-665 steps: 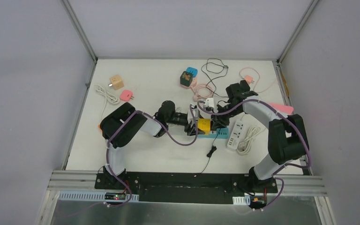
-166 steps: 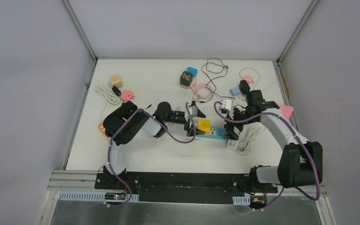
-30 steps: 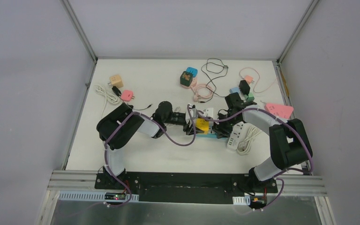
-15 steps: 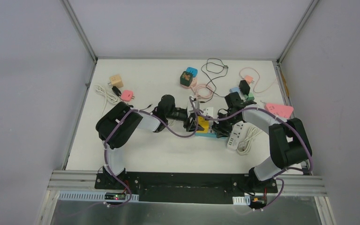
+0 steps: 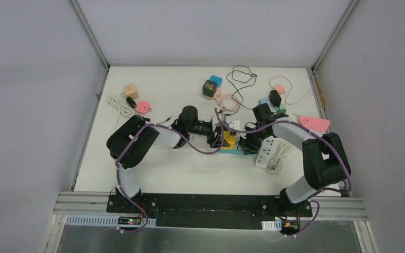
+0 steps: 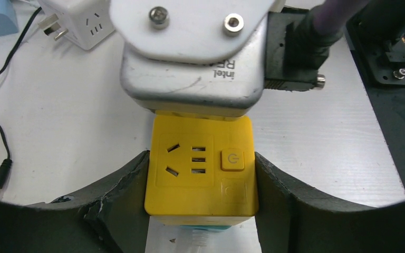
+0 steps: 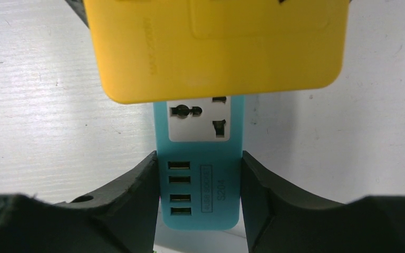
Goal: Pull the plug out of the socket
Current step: Remove the plug from the socket.
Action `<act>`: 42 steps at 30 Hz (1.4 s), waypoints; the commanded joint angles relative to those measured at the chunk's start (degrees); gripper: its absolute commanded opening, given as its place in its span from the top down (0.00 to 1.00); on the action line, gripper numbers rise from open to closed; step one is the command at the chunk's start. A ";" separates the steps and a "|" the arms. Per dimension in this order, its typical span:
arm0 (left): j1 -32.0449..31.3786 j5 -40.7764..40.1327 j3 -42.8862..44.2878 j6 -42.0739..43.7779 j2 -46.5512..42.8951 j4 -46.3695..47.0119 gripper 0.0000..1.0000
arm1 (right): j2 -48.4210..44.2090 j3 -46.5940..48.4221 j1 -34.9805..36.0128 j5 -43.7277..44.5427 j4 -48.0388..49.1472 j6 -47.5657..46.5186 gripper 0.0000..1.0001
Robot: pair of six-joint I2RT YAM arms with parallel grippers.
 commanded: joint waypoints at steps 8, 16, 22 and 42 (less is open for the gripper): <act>2.58 -0.75 -0.22 -10.08 1.94 11.05 1.00 | 2.04 0.13 0.19 2.64 -1.12 1.77 1.00; -0.46 -11.10 -6.39 4.93 -1.66 11.81 1.00 | 2.15 0.13 0.25 2.81 -1.02 1.95 1.00; -0.44 -12.45 1.25 -2.39 -3.36 -6.53 1.00 | 2.31 0.13 0.28 2.98 -1.02 1.95 1.00; 2.28 0.44 -7.69 -7.59 2.36 31.73 1.00 | 2.60 0.13 0.27 3.34 -0.90 2.04 1.00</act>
